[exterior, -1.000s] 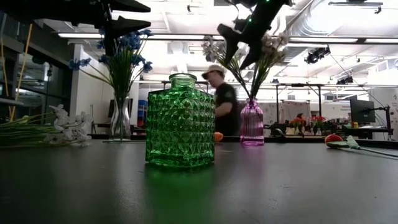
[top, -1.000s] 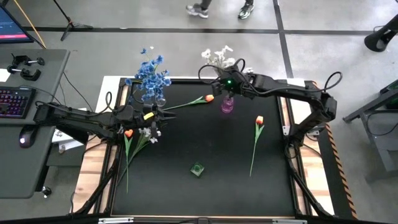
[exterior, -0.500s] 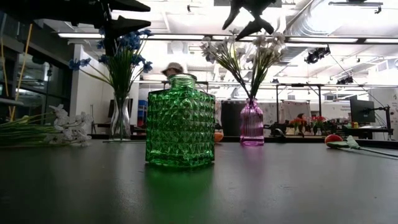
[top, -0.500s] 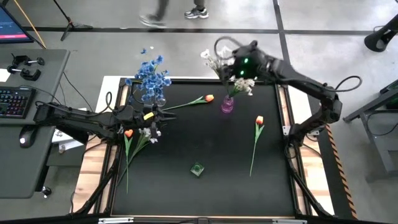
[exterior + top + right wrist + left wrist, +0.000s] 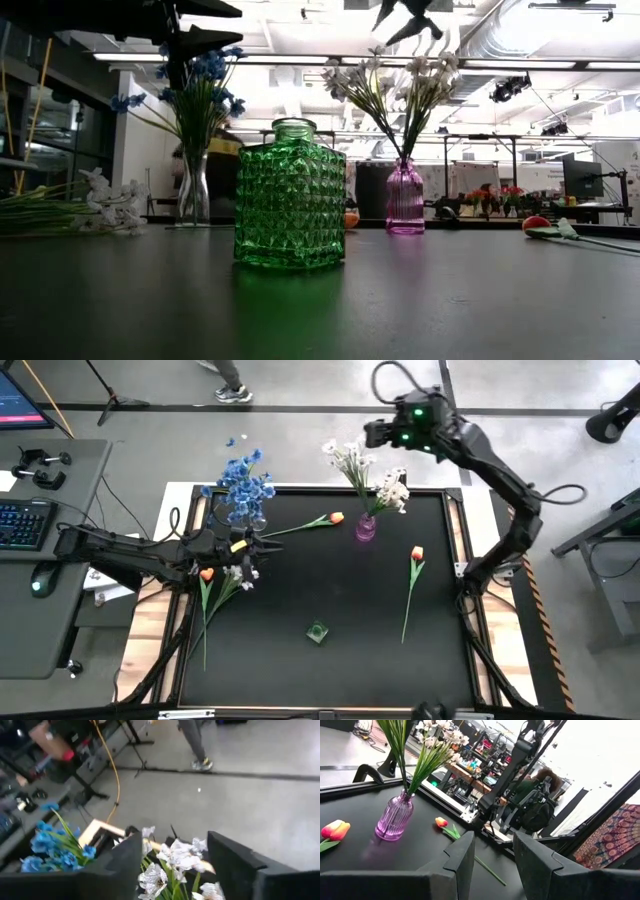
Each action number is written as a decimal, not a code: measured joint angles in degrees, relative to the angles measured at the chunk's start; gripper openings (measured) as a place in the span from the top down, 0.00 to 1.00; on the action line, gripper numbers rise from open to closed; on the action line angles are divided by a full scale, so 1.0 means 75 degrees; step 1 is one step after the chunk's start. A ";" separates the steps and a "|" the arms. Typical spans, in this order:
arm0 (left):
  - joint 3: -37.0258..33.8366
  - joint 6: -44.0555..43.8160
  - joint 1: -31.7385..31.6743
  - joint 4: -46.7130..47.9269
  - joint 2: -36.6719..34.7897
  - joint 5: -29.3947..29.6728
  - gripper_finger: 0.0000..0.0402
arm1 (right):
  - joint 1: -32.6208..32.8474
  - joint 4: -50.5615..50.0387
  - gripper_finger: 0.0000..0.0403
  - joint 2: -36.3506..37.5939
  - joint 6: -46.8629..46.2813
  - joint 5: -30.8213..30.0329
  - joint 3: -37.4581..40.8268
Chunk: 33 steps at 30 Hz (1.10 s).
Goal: Sort flowers into vase by color
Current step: Put the top white flowers into the pink vase
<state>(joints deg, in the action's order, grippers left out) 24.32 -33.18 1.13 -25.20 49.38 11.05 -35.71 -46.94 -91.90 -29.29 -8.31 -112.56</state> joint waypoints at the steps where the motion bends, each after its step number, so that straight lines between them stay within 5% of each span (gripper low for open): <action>1: 0.0000 -0.0042 0.0000 -0.0036 0.0001 0.0000 0.70 | -0.0029 -0.0005 0.59 -0.0156 0.0012 0.0069 -0.0035; 4: 0.0000 -0.0170 0.0000 -0.0059 0.0001 0.0000 0.70 | -0.0134 0.0145 0.87 -0.0614 0.0137 0.0332 -0.0040; 6: 0.0000 -0.0186 0.0003 -0.0059 0.0001 -0.0024 0.70 | -0.0196 0.0260 0.96 -0.0933 0.0295 0.0457 -0.0061; 22: 0.0000 -0.0368 0.0003 -0.0056 0.0001 -0.0055 0.70 | -0.0302 0.0131 1.00 -0.2699 0.0730 0.0878 -0.1991; 25: 0.0000 -0.0365 0.0003 -0.0054 0.0001 0.0003 0.70 | -0.0298 0.0061 1.00 -0.2810 0.0940 0.1489 -0.2054; 33: 0.0000 -0.0352 0.0003 -0.0045 0.0001 0.0016 0.70 | -0.0238 -0.1221 1.00 -0.2828 0.1568 0.1425 -0.2057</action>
<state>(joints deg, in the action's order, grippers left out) 24.32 -35.82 1.15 -25.54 49.39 11.17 -37.50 -56.10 -113.11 -17.53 2.38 -127.98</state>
